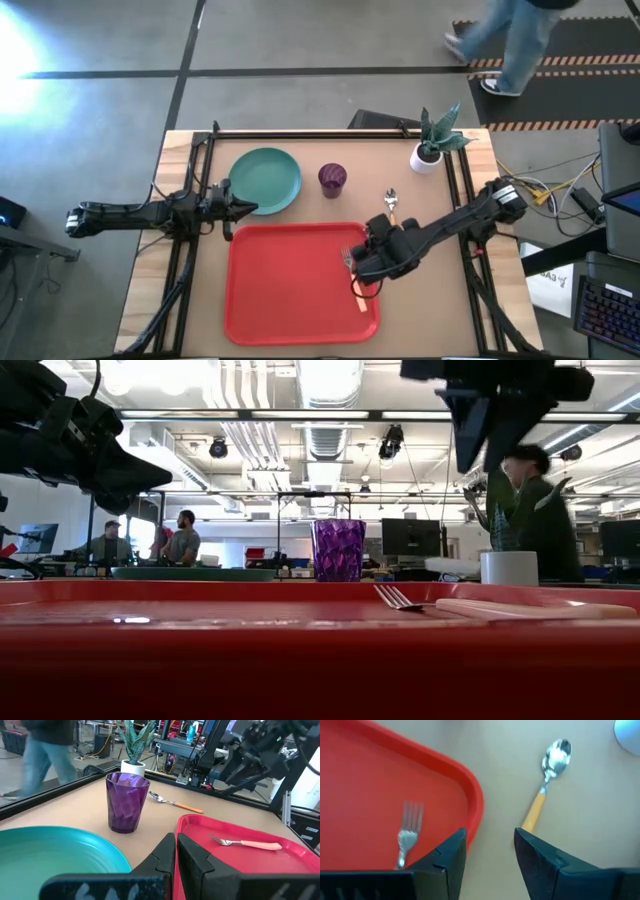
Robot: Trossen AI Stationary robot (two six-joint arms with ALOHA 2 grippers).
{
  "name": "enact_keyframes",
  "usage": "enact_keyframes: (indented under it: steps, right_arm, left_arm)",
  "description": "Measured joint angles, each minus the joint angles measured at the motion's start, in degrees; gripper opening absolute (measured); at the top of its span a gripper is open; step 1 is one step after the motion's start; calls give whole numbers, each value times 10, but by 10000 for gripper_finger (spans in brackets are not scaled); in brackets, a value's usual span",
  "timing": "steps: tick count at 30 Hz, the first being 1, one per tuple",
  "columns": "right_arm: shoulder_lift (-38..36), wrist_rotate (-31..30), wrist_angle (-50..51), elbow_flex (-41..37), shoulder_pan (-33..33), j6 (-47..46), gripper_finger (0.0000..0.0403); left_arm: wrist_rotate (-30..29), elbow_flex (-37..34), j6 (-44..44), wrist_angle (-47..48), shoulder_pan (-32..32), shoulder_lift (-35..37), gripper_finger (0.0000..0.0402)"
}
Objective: Pick and place plate/cup/fork/spoon on tray
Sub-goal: Put the orange spoon on the red serving tray to the left of the orange fork
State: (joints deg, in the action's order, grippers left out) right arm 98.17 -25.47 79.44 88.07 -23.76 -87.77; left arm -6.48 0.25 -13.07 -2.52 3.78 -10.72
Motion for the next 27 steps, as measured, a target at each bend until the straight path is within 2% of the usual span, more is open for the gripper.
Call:
enact_keyframes:
  steps: [6, 10, 13, 18, 27]
  right_arm:
    - [-2, 51, 1, -58, 29, -6, 194]
    - [-20, 91, -12, -104, 61, 4, 199]
    - [-47, 120, -66, -153, 93, 28, 199]
    - [-105, 124, -183, -236, 144, 74, 199]
    - [-172, 132, -249, -339, 200, 86, 199]
  left_arm:
    - [0, 0, 0, 0, 0, -1, 0]
    - [0, 0, 0, 0, 0, 0, 0]
    - [0, 0, 0, 0, 0, 0, 0]
    - [0, 0, 0, 0, 0, 0, 0]
    - [0, 0, 0, 0, 0, 0, 0]
